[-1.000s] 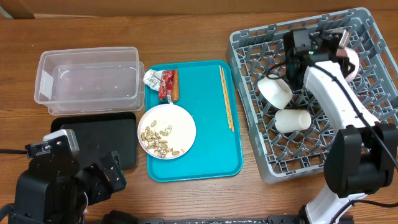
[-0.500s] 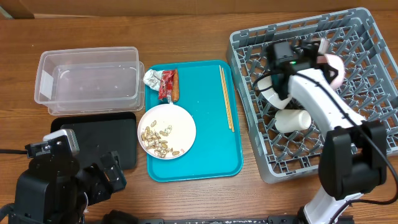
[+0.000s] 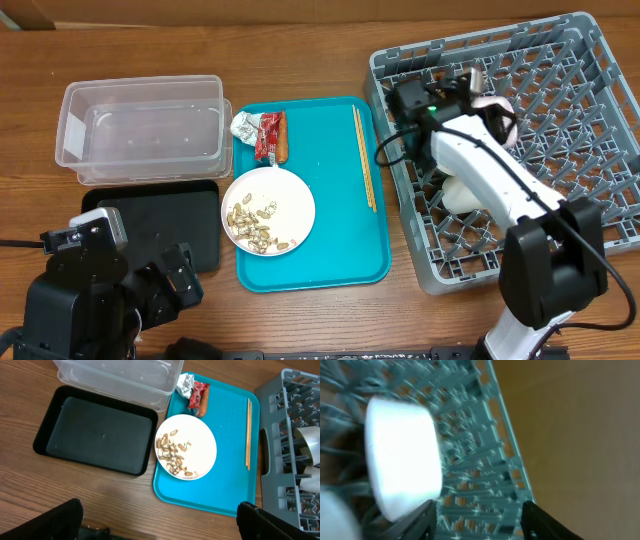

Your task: Sort waste into correct bins and load items into the dishwasher

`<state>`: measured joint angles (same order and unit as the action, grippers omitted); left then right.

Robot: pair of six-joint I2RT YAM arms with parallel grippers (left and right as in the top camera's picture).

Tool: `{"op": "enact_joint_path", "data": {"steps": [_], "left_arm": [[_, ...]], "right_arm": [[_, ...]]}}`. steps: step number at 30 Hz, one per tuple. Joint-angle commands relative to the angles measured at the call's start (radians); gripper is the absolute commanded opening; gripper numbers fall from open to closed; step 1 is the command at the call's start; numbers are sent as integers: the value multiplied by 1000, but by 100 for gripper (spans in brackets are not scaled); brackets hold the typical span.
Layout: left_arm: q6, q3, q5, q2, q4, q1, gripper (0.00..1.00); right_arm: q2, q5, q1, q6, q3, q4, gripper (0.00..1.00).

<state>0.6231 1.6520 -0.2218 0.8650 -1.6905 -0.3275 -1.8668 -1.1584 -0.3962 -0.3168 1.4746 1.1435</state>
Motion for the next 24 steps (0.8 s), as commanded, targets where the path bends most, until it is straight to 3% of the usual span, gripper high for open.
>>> {"op": "enact_joint_path", "data": {"steps": [1,6,14,19,24], "left_arm": [[12,10,-21,-2,2,2,100],[12,10,-21,-1,2,2,100],[12,10,-21,-2,2,2,100],[12,10,-21,-2,2,2,100],[12,10,-21,-2,2,2,100]], "right_arm": [[100,145,-39,-13,107,16,58],[213,475,-47,-13,183,22,59],[340,1330,-48,-12,193,33,57],[333,1403,-87,-13,158,86,53],[295,1337,-183,-24,54,9,50]]}}
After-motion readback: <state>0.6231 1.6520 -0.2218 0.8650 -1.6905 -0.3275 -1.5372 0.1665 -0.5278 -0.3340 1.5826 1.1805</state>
